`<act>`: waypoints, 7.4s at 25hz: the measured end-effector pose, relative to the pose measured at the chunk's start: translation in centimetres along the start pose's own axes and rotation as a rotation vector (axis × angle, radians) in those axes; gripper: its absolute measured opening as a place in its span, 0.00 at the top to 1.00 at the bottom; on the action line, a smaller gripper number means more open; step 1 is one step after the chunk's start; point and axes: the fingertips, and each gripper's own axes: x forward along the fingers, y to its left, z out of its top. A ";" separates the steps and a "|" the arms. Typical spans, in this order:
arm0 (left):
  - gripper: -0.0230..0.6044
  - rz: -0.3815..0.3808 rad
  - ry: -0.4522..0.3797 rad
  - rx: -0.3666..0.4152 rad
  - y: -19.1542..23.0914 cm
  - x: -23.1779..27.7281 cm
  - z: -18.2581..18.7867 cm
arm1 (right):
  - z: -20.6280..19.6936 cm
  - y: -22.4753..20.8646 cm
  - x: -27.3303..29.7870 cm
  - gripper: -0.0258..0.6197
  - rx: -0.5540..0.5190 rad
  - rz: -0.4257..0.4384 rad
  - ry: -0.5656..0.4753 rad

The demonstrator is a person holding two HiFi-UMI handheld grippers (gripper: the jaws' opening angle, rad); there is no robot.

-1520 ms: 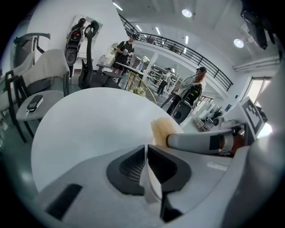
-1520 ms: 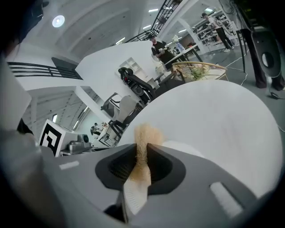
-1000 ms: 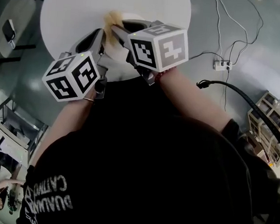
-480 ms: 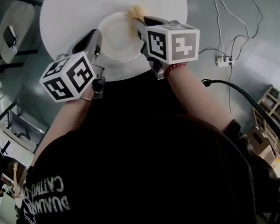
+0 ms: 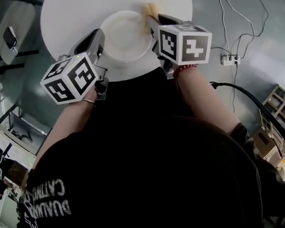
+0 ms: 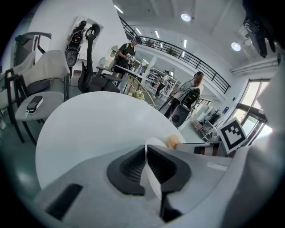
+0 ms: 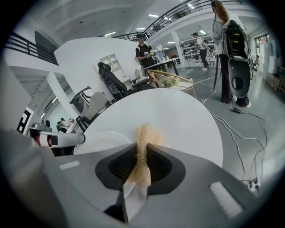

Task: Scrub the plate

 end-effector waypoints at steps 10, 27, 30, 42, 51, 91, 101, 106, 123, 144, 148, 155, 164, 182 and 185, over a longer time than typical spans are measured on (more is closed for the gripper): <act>0.94 0.048 -0.039 -0.029 0.7 -0.6 0.5 | 3.2 4.1 -0.7 0.85 0.014 0.170 -0.099; 0.94 0.074 -0.044 -0.121 1.2 -0.8 1.0 | -1.3 12.2 1.5 0.85 -0.146 0.480 0.141; 0.94 0.090 -0.030 -0.138 1.6 -0.7 0.3 | -2.1 11.3 1.7 0.85 -0.135 0.449 0.152; 0.94 0.087 -0.002 -0.160 2.5 0.4 0.5 | -1.4 6.9 2.3 0.85 -0.102 0.272 0.158; 0.94 0.075 0.007 -0.172 2.6 0.7 0.2 | -0.7 4.6 1.3 0.85 -0.082 0.182 0.164; 0.94 0.029 -0.092 -0.298 1.8 -2.0 -1.4 | -6.3 13.1 0.2 0.85 -0.201 0.465 0.277; 0.94 0.082 -0.081 -0.308 3.0 -1.6 -1.5 | -5.4 9.3 0.6 0.85 -0.127 0.368 0.277; 0.94 0.087 -0.079 -0.326 3.0 -1.6 -1.7 | -4.8 7.4 0.2 0.85 -0.106 0.312 0.280; 0.94 0.096 -0.101 -0.342 3.5 -1.5 -1.5 | -3.1 4.4 0.1 0.86 -0.149 0.221 0.271; 0.95 0.023 -0.111 -0.324 0.6 -1.2 -1.4 | -5.1 12.9 -0.3 0.85 -0.151 0.528 0.321; 0.95 0.031 -0.107 -0.340 1.3 -1.4 -1.7 | -6.0 12.6 -0.1 0.85 -0.157 0.535 0.363; 0.95 0.049 -0.092 -0.348 2.5 -1.2 -1.9 | -6.5 10.8 0.4 0.85 -0.151 0.484 0.401; 0.94 0.136 -0.066 -0.329 4.2 -0.7 -2.3 | -5.7 7.9 0.5 0.86 -0.042 0.441 0.393; 0.94 0.116 -0.069 -0.299 3.6 0.1 -1.8 | -3.9 3.4 -1.0 0.86 -0.125 0.353 0.407; 0.94 0.103 -0.072 -0.241 3.2 0.2 -1.2 | -2.8 2.3 -0.8 0.85 -0.060 0.320 0.369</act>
